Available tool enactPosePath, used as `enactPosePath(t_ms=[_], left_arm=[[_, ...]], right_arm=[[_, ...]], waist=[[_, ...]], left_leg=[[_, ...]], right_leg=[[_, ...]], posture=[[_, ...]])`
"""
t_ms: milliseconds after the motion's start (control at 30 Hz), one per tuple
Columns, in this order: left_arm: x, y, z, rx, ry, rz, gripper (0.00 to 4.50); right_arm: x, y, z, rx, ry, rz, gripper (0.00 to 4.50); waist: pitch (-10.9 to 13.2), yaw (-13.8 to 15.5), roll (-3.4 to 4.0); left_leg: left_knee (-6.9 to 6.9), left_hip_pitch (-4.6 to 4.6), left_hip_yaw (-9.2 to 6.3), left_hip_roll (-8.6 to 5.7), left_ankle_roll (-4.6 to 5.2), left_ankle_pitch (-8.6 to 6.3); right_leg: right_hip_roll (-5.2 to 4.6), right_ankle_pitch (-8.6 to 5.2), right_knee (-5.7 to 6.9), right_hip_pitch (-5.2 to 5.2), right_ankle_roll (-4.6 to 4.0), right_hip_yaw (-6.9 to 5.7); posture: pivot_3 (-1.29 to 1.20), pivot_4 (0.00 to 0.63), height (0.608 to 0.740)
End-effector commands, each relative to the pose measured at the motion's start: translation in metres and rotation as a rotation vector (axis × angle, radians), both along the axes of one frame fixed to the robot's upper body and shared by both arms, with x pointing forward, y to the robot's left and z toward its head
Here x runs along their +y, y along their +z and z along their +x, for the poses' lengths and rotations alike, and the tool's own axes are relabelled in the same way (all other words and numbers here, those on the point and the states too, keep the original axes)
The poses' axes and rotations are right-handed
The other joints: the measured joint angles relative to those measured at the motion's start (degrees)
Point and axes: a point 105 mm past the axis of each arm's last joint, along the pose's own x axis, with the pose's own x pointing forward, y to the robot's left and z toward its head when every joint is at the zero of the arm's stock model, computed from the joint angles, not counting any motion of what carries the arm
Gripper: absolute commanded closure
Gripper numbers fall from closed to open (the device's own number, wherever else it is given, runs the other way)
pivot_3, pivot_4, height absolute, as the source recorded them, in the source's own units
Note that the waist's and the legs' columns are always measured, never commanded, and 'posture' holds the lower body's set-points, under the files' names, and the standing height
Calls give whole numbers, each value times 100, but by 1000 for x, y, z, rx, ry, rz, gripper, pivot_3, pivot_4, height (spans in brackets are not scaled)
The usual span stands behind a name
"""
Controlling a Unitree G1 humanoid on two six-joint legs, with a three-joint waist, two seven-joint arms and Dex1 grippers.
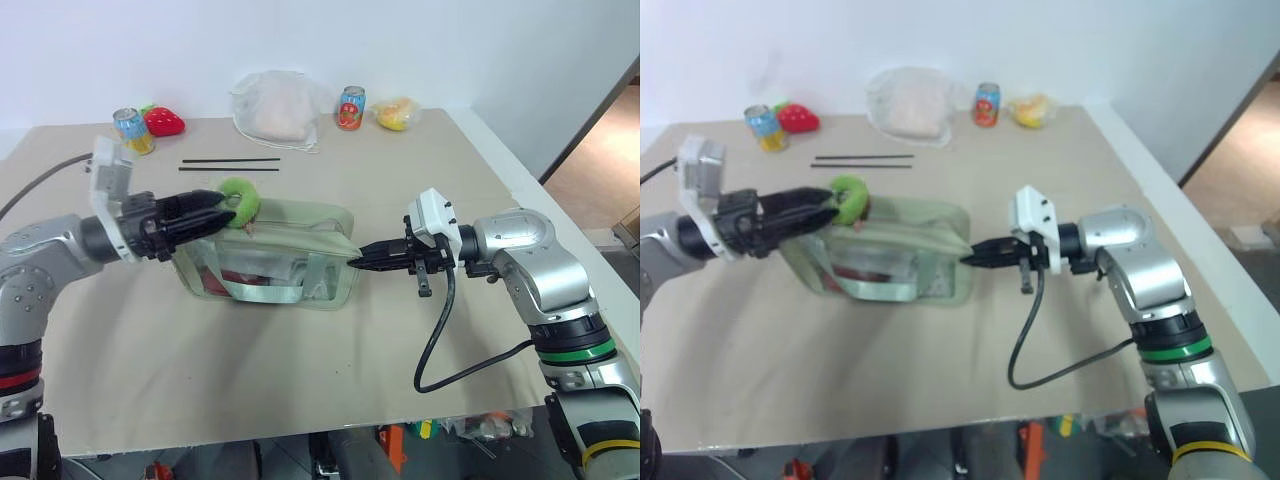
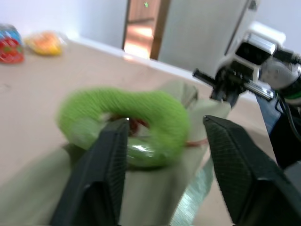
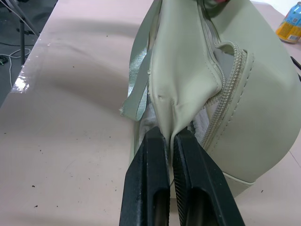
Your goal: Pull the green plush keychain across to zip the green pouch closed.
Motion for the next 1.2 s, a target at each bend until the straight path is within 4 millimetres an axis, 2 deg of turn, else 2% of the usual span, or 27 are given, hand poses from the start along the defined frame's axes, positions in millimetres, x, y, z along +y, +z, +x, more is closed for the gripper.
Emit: enactPosePath(t_ms=[33,167,300,400,600,867,967,1133,1200], left_arm=[[17,28,-19,-94,1,-68,1955],[34,14,-28,-72,45,9,1955],[72,-23,-22,52,194,74,1955],[89,-46,-18,118,271,97,1955],[80,-57,-15,149,244,62,1955],[50,-69,-11,198,120,47,1955],[51,-70,-6,200,129,27,2804],[45,-54,-18,165,67,-4,4434],[43,-51,-22,161,57,-4,4481]], right_arm=[[3,15,-4,-50,28,31,4500],[7,13,-4,-46,43,34,4500],[10,13,-5,-42,56,40,4500],[11,14,-5,-44,57,49,4500],[12,16,-7,-38,58,61,4500],[8,18,-7,-42,32,63,4500],[8,17,-8,-42,25,63,4500],[6,16,-8,-40,16,60,4500],[5,16,-7,-40,13,59,4500]], waist=[[0,-3,0],[0,-18,1],[1,-25,2],[1,-22,1],[0,-13,0],[0,-24,0],[0,-19,0],[0,-21,0],[0,-20,0]], left_leg=[[0,0,0,0,0,0],[-4,3,2,1,0,0],[-7,13,3,4,0,0],[-9,28,-1,8,0,0],[-10,23,2,12,1,0],[-14,11,4,13,1,0],[-14,10,3,13,1,0],[-13,7,4,11,1,0],[-13,5,4,11,1,-1]], right_leg=[[0,0,0,0,0,0],[0,-1,0,-2,-1,1],[4,-2,1,-2,-3,0],[7,-2,2,-4,-4,-7],[6,-2,3,-5,-4,-7],[9,-2,3,-5,-4,-3],[9,-2,3,-5,-4,-4],[8,-2,2,-5,-3,-3],[7,-2,1,-6,-3,-3]], posture=[[0,150,740],[0,150,740],[0,150,740],[0,150,740],[0,150,740],[0,150,740],[0,150,740],[0,150,740],[0,150,740]])
